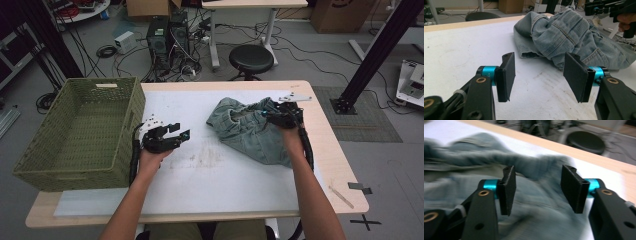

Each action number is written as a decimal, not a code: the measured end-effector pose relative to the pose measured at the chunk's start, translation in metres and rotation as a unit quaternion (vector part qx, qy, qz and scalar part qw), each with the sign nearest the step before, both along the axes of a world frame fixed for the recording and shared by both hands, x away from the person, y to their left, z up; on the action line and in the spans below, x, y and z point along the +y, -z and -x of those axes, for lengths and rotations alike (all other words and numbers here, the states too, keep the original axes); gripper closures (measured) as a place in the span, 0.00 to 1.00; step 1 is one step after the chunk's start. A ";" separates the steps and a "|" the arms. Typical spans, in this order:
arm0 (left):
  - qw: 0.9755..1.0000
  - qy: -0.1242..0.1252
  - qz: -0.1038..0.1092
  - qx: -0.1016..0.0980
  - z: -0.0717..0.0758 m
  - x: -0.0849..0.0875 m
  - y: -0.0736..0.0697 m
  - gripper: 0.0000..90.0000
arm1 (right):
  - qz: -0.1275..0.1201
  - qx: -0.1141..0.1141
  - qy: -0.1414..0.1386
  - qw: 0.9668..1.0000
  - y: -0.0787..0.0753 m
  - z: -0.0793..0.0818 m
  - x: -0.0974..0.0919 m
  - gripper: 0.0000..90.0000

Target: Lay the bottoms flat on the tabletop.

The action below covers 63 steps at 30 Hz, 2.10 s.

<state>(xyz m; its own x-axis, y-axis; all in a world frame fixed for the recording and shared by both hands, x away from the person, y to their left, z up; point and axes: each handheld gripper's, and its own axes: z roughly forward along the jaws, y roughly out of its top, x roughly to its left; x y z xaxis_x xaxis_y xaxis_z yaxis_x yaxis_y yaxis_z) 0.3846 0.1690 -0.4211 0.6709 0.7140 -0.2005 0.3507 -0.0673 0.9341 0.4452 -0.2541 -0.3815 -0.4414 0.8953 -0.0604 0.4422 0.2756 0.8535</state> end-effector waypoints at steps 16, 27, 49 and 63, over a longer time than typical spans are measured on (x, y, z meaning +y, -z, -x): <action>1.000 0.002 0.001 0.001 0.001 0.001 -0.001 0.48 | -0.056 0.061 -0.205 0.975 0.005 0.000 0.101 0.45; 1.000 -0.002 0.001 -0.001 0.001 0.004 -0.002 0.48 | 0.015 0.115 -0.310 0.944 0.031 0.017 0.134 0.73; 1.000 0.005 0.000 0.002 0.000 -0.002 0.000 0.48 | 0.033 0.057 -0.061 0.996 0.019 0.017 -0.003 0.58; 1.000 0.005 0.001 0.002 0.000 -0.001 -0.001 0.48 | 0.031 0.076 -0.132 0.988 0.028 0.024 0.009 0.78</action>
<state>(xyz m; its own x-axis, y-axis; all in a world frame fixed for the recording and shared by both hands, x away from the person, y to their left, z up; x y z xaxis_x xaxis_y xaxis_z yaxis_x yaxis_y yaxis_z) 0.3843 0.1678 -0.4198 0.6771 0.7071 -0.2040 0.3530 -0.0688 0.9331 0.4209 -0.2446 -0.4092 -0.6677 0.7440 -0.0260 0.4697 0.4481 0.7607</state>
